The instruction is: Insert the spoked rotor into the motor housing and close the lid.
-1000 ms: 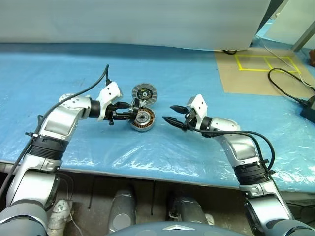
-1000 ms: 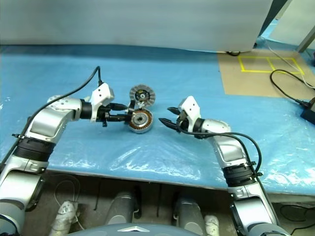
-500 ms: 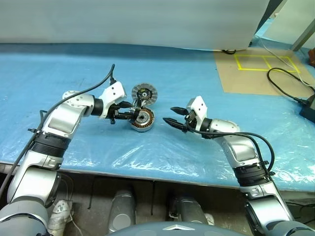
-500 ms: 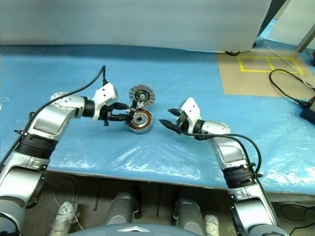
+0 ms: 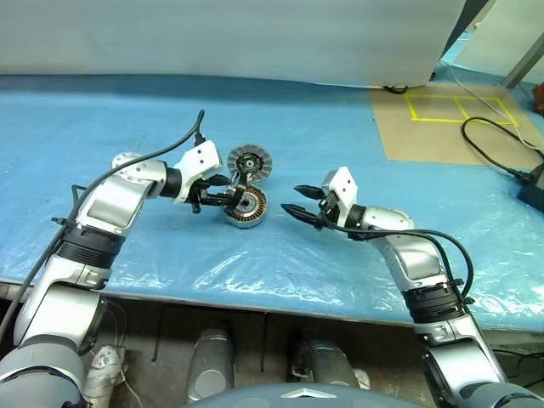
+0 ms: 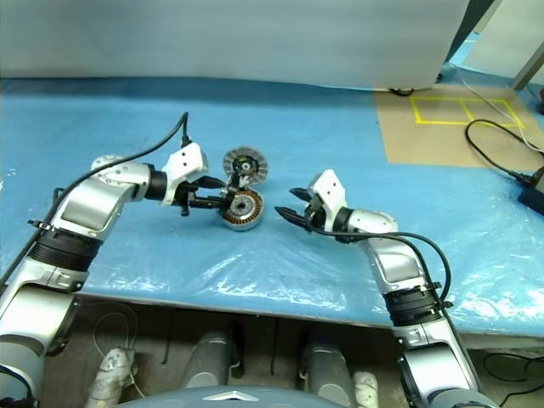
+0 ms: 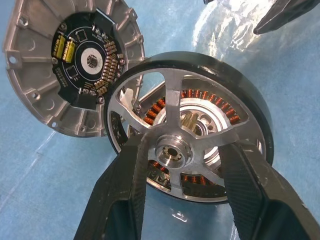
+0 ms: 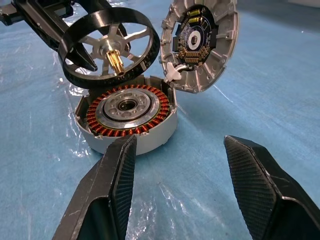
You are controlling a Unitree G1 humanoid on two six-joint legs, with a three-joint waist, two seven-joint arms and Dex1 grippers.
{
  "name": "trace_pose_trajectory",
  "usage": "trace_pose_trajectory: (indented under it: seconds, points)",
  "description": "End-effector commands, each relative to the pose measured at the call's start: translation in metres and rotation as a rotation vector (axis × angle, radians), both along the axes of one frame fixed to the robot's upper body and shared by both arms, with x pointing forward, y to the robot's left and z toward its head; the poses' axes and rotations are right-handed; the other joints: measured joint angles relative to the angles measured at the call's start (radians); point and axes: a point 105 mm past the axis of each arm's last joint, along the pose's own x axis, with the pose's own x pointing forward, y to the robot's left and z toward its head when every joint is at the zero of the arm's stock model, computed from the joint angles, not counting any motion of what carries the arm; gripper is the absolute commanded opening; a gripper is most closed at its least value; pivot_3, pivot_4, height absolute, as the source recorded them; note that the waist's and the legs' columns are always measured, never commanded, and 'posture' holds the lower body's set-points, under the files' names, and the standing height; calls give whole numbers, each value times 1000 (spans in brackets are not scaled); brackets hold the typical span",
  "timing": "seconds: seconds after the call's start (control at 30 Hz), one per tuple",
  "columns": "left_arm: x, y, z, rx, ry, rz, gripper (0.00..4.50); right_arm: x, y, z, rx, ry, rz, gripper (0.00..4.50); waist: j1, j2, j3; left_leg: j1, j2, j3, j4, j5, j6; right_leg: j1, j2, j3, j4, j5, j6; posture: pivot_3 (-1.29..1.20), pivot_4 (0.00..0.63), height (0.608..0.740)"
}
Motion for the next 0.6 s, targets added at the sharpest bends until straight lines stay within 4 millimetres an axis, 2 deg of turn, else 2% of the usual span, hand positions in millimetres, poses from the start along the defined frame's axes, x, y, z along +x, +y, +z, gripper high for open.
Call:
trace_pose_trajectory:
  seconds: [0.03, 0.1, 0.27, 0.6]
  points:
    - [1, 1, 8, 16, -37, -13, 1857, -1, 2, 4, 13, -27, 6, 2902, 0, 0, 0, 0, 0, 0, 0, 0, 0, 0, 0, 0, 0, 0, 0, 0, 150, 740]
    - [2, 2, 7, 24, -37, -12, 1857, -1, 2, 5, 13, -29, 5, 2902, 0, 0, 0, 0, 0, 0, 0, 0, 0, 0, 0, 0, 0, 0, 0, 0, 150, 740]
    - [4, 2, 5, 27, -39, 1, 3368, -1, 3, 6, 13, -29, 4, 2902, 0, 0, 0, 0, 0, 0, 0, 0, 0, 0, 0, 0, 0, 0, 0, 0, 150, 740]
    - [11, 7, 18, -23, -68, 44, 3368, -1, 1, 3, 10, -24, 0, 2902, 0, 0, 0, 0, 0, 0, 0, 0, 0, 0, 0, 0, 0, 0, 0, 0, 150, 740]
